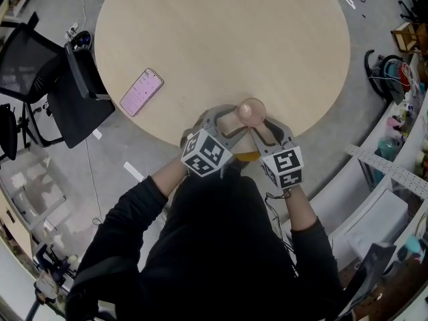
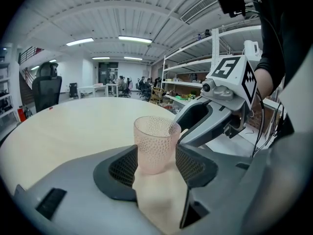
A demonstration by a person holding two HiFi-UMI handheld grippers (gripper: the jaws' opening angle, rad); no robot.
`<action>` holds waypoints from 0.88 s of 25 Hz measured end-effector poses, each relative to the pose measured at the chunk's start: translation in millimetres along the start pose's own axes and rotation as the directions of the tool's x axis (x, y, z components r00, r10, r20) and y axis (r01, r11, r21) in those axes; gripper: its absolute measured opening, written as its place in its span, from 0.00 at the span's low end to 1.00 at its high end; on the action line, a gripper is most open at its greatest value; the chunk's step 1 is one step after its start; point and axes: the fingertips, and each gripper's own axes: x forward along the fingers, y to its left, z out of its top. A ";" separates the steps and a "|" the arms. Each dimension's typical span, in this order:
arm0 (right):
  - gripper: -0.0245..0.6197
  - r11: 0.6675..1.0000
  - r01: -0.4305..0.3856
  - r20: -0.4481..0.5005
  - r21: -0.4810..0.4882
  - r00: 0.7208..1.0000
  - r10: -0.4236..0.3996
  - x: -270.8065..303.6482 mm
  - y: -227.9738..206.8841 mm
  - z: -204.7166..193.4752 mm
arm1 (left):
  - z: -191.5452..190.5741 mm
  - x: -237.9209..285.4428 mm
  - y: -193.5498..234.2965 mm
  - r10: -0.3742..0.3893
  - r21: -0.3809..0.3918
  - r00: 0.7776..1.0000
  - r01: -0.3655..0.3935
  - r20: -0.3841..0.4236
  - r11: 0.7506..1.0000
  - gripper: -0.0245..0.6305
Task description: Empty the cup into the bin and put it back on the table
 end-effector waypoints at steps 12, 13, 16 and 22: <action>0.28 0.992 -0.022 0.037 0.127 0.999 0.018 24.9 -7.1 6.5 | -28.4 3.1 36.3 0.022 -0.129 0.999 -0.025 -0.024 0.991 0.42; 0.28 0.989 -0.019 0.038 0.145 0.999 0.014 24.4 -7.0 5.9 | -33.5 0.0 39.0 0.022 -0.140 0.999 -0.026 -0.028 0.990 0.42; 0.27 0.981 0.018 0.049 0.194 0.998 -0.028 4.7 -5.1 4.9 | -38.7 -17.1 35.1 0.023 -0.172 0.999 -0.028 -0.028 0.985 0.41; 0.19 0.944 0.049 0.129 0.327 0.987 -0.096 -60.6 12.4 8.1 | -14.2 -67.6 -9.8 0.000 -0.212 1.000 0.006 0.028 0.977 0.34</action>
